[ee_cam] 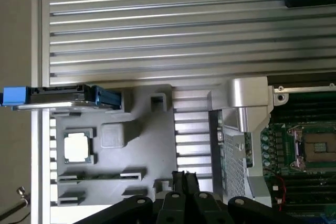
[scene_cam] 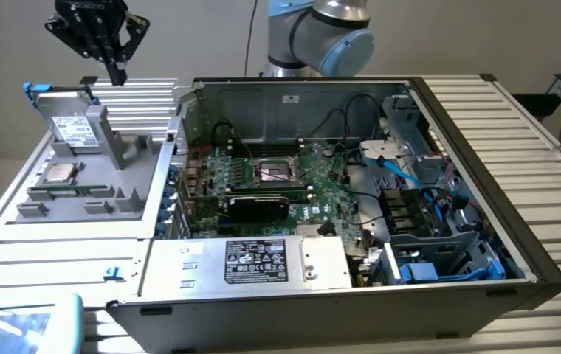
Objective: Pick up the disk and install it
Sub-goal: 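Reach for the disk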
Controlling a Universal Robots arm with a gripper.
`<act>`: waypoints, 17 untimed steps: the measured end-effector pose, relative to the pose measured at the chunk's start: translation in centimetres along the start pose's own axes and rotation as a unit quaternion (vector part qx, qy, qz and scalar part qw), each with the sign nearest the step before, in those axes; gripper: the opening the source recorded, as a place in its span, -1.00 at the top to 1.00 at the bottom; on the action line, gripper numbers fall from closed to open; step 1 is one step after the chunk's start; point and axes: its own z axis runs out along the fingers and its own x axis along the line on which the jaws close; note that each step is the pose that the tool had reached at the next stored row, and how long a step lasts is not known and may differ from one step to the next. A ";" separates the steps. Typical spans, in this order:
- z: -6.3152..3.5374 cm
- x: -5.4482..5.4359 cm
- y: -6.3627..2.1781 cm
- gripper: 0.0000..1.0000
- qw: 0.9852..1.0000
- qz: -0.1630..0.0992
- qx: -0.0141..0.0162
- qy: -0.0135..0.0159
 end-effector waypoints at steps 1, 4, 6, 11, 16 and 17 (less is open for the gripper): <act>-0.02 0.3 0.09 0.79 1.000 0.000 0.000 0.000; -0.17 1.3 0.37 0.79 1.000 0.000 0.000 0.000; -0.37 1.9 0.54 0.79 1.000 0.000 0.000 0.000; -0.64 3.3 1.21 0.79 1.000 0.000 0.000 0.000; -0.52 4.6 2.33 0.79 1.000 0.000 0.000 0.000; -0.49 4.9 2.57 0.79 1.000 0.000 0.000 0.000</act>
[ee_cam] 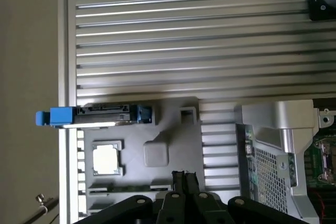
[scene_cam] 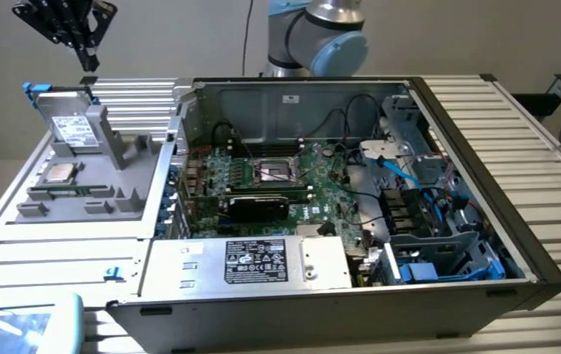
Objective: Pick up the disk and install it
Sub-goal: 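Reach for the disk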
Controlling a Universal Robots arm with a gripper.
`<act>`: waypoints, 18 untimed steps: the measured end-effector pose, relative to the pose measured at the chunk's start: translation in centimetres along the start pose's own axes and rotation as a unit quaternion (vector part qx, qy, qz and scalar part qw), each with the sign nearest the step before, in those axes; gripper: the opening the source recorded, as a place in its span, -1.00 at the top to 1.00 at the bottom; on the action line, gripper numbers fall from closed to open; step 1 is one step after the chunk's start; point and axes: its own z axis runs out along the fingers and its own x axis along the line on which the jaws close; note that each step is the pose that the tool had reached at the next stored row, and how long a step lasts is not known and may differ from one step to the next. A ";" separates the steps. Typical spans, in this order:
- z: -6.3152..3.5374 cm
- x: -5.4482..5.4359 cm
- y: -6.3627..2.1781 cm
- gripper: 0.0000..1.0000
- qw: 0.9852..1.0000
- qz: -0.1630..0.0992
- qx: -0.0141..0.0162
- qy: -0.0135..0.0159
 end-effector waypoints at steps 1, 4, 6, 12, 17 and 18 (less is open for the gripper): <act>0.03 0.3 0.21 0.79 1.000 0.000 0.000 0.000; 0.09 1.1 0.69 0.79 1.000 0.000 0.000 0.000; 0.13 1.8 0.95 0.79 1.000 0.000 0.000 0.000; 0.22 3.9 1.32 0.79 1.000 0.000 0.000 0.000; 0.28 5.5 1.42 0.79 1.000 0.000 0.000 0.000; 0.29 5.7 1.43 0.79 1.000 0.000 0.000 0.000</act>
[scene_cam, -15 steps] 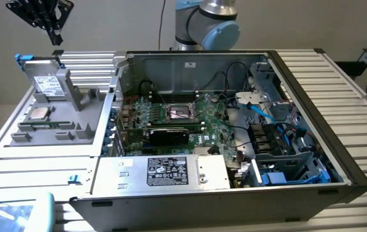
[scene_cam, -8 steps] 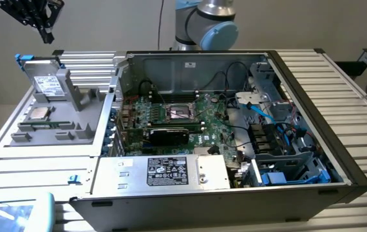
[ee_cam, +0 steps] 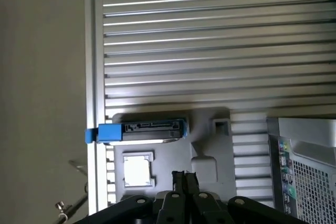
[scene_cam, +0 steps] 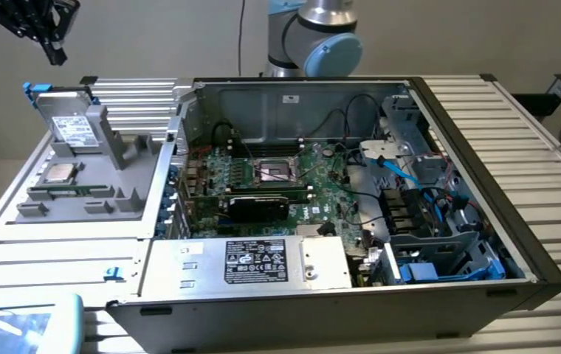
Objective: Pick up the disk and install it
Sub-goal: 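Reach for the disk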
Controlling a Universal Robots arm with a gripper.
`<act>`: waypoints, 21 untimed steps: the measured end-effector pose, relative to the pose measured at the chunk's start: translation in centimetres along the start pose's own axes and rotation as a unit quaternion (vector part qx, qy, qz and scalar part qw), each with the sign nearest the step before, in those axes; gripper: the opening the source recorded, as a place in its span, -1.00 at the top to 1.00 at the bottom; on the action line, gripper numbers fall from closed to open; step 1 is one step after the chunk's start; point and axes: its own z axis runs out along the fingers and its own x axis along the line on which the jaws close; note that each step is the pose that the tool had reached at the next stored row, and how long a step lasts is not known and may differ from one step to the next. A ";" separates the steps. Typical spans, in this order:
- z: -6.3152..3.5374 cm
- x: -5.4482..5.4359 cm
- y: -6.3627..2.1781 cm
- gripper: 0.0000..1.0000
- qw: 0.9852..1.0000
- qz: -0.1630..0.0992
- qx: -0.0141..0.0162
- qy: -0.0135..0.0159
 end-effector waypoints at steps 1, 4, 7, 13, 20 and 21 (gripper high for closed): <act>0.01 0.2 0.01 0.79 1.000 0.000 0.000 0.000; 0.04 1.0 0.10 0.79 1.000 0.000 0.000 0.000; 0.04 1.0 0.12 0.79 1.000 0.000 0.000 0.000; 0.04 1.1 0.13 0.79 1.000 0.000 0.000 0.000; 0.04 1.1 0.19 0.79 1.000 0.000 0.000 0.000; 0.07 1.1 0.41 0.79 1.000 0.000 0.001 -0.001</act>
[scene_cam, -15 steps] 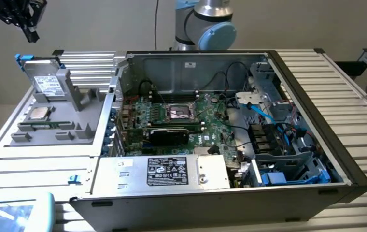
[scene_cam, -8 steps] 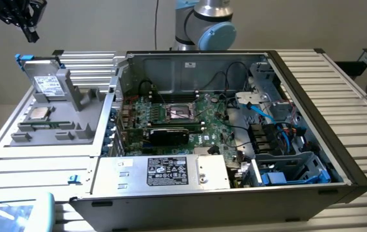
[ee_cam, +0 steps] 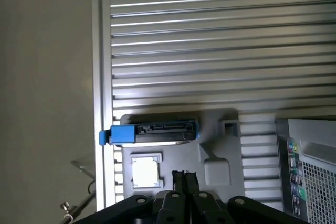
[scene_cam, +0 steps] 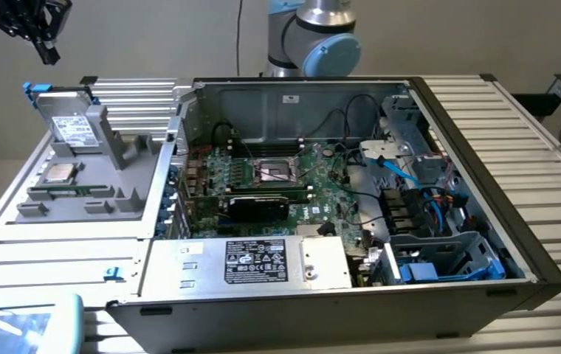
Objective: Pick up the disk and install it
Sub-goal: 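Reach for the disk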
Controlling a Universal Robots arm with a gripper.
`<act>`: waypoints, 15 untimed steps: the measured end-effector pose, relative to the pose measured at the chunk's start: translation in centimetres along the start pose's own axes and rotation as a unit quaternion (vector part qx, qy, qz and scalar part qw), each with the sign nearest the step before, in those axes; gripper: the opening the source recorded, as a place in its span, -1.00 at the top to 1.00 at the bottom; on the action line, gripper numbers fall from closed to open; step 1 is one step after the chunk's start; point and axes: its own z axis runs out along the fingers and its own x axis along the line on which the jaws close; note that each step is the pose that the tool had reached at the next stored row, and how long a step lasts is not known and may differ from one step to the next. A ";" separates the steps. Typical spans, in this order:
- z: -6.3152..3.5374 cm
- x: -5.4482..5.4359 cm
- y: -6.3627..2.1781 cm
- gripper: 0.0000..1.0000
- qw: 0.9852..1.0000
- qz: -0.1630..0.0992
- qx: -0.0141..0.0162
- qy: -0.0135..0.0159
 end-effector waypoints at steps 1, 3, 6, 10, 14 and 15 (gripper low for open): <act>0.02 0.1 0.21 0.79 1.000 0.000 0.001 -0.001; 0.07 0.5 0.57 0.79 1.000 0.000 0.003 -0.002; 0.15 1.4 0.94 0.79 1.000 0.000 0.004 -0.002; 0.30 2.7 1.39 0.79 1.000 0.000 0.004 -0.003; 0.53 4.0 1.84 0.79 1.000 0.000 0.005 -0.004; 0.58 4.3 1.95 0.79 1.000 0.000 0.005 -0.004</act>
